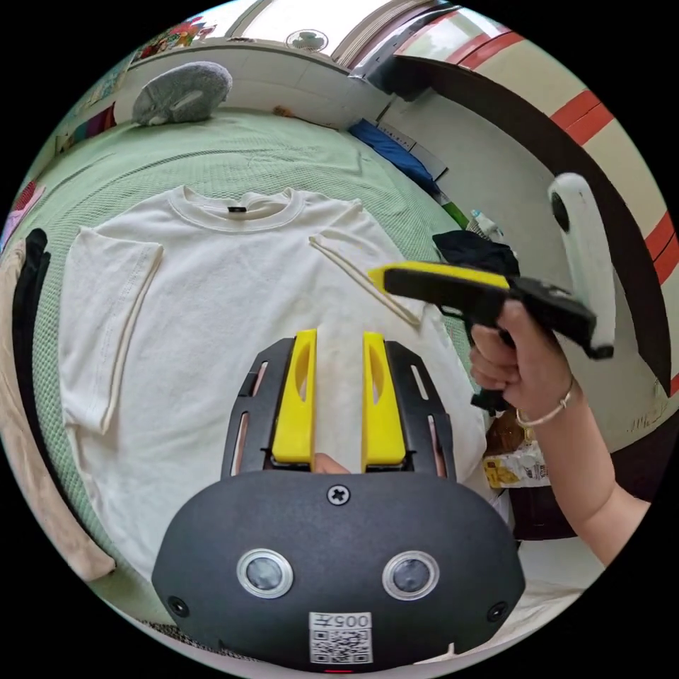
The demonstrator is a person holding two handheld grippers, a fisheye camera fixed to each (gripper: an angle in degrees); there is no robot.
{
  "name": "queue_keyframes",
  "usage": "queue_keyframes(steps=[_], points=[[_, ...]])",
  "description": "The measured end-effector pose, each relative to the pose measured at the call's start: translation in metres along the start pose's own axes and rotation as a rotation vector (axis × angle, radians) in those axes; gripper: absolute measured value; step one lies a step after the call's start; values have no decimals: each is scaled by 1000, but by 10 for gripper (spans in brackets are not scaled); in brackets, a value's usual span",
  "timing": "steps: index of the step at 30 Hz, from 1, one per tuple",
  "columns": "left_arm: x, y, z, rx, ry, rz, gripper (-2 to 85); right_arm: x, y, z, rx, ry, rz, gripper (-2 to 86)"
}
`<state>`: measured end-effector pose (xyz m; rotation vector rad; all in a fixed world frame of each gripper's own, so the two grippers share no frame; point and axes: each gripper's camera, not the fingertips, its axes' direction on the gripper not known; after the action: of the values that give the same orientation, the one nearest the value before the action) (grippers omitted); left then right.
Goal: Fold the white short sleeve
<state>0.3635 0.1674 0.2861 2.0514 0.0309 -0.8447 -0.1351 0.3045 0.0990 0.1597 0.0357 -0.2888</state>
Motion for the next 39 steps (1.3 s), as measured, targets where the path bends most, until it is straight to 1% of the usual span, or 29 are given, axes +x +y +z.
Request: queue_keyframes(steps=[2,6,8,9,11,14,17,21,23,27,30,33,39], points=[[5,21,-31,16,-3,0,105,-2,58,-18,-8,45,-17,71],[13,72,-79,-15,-55,30,104,6,132,-35,-33,116,-3,75],[12,112,-112,-47,-156,44,111,19,172,-45,-25,124,57,80],[10,122,-120,-52,-175,39,113,23,181,-47,-20,118,78,81],[-2,163,-151,-58,-231,-10,118,37,218,-53,11,86,157,83],[-21,208,-176,-74,-264,-94,122,47,259,-54,25,50,216,83],[-36,244,-189,-82,-268,-153,125,51,292,-49,13,59,215,81],[-40,270,-194,-61,-256,-166,131,59,317,-40,-15,88,230,78],[-40,281,-192,-57,-240,-164,135,66,325,-35,-35,41,268,78],[-41,293,-184,-108,-241,-177,136,70,330,-28,-34,39,277,78],[-42,307,-182,-114,-262,-190,130,72,332,-13,-56,56,287,74],[-39,315,-187,-111,-305,-191,117,76,338,7,-95,8,341,69],[-32,323,-195,-144,-368,-154,106,77,357,16,-38,44,362,59]])
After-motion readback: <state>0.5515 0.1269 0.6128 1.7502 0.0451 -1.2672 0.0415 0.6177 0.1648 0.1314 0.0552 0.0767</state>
